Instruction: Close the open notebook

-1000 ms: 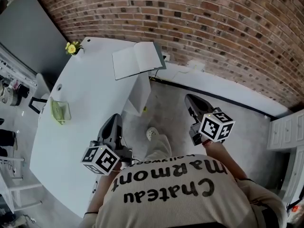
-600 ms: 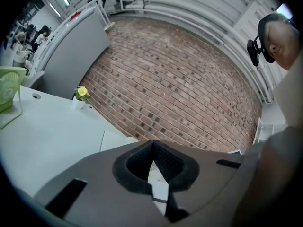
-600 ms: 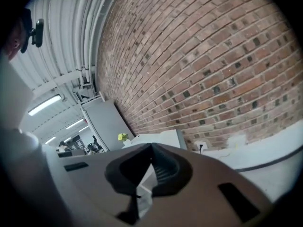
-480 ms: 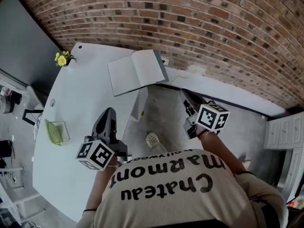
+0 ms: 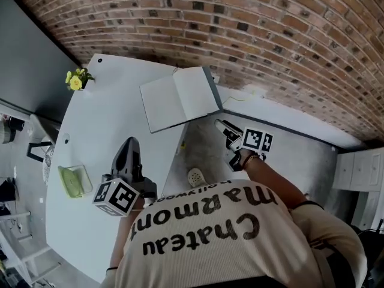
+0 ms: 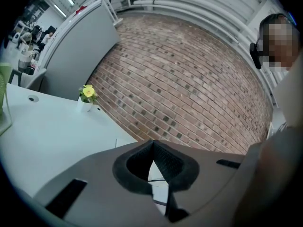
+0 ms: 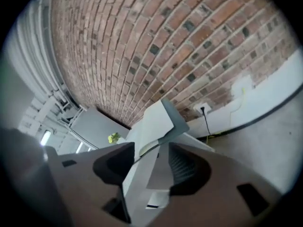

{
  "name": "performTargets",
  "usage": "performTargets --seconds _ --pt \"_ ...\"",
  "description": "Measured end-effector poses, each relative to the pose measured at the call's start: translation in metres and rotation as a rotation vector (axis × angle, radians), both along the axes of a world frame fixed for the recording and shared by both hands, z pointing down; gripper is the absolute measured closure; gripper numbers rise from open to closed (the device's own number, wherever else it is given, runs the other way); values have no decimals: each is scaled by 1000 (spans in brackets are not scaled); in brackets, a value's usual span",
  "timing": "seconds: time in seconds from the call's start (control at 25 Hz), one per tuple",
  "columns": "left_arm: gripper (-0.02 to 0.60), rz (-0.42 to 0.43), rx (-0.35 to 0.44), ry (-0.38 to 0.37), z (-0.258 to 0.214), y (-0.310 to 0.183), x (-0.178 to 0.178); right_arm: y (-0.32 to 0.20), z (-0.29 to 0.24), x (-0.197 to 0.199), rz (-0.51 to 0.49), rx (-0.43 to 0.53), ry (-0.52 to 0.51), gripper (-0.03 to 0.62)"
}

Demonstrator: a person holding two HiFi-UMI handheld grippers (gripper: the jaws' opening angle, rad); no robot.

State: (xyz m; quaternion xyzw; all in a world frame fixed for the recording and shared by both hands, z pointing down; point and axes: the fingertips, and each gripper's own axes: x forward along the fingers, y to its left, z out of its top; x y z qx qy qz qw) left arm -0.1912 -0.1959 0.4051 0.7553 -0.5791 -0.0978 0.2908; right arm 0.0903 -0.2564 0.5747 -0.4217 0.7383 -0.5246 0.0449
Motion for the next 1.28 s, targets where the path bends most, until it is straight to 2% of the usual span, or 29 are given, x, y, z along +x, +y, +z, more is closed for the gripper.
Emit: performTargets --seconds 0.12,0.32,0.64,0.68,0.8,0.84,1.0,1.12,1.28 --pt "581 -37 -9 -2 3 -5 -18 -14 18 -11 42 -61 -102 337" --pt "581 -102 0 -4 4 -7 -46 -27 41 -16 99 -161 -153 316" --pt "581 -177 -4 2 8 -1 -66 -55 44 -7 216 -185 -221 349" --pt "581 -185 -5 4 9 0 -69 -56 45 -5 228 -191 -211 361" --pt "581 -199 -5 9 9 0 -73 -56 46 1 269 -194 -167 488" --pt "581 -200 -6 10 9 -1 -73 -57 46 3 279 -195 -166 507" --pt "581 -198 -13 16 13 -4 -72 -59 33 4 291 -162 -188 542" --pt "581 -181 -10 21 12 -10 -65 -66 14 5 261 -94 -173 572" --pt "581 -170 -4 20 8 -16 -56 -76 -7 1 207 -38 -158 579"
